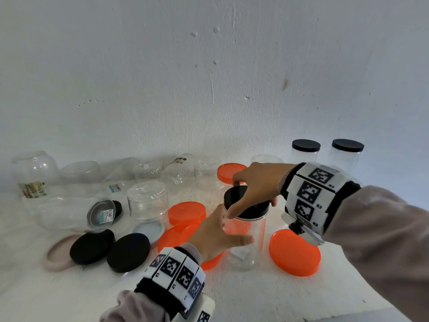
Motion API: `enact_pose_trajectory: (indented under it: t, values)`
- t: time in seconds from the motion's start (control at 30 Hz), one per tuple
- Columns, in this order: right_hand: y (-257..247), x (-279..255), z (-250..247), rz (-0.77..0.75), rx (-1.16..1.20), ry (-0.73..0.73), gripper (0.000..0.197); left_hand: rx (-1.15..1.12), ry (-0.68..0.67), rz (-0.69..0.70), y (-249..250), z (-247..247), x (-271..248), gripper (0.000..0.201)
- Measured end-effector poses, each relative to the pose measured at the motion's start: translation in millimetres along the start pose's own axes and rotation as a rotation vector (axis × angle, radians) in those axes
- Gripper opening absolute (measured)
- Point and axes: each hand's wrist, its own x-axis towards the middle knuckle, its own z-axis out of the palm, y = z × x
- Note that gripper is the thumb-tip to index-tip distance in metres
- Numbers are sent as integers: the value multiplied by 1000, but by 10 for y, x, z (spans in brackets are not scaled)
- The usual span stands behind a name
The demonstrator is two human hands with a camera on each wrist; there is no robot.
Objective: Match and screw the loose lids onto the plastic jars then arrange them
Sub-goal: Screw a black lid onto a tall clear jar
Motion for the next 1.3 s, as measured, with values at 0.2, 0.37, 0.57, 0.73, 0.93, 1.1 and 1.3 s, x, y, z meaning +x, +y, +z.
enact_pose_trajectory:
  t: [0.2,0.37,0.57,0.73,0.93,1.1,1.3]
  values:
    - [28,-7,-54,-40,56,-143,89,-20,3,12,5,2,3,93]
    - [25,13,-55,-75,61,-108,80,-39,-3,19,-10,8,12,94]
    - [-9,-2,46,1,41,-21,78,-5,12,8,-20,0,4,88]
    - [30,-47,-74,-64,73,-190,87,-17,-2,29,-26,2,7,95]
    - [14,-15,-66,-58,81,-113,79,-31,-16,45,-17,5,8,98]
    - [-30,3,26,26,58,-16,74,3,4,20,-22,2,12,90]
    - [9,-34,-77,-84,93,-153,83,-27,3,47,-37,8,17,92]
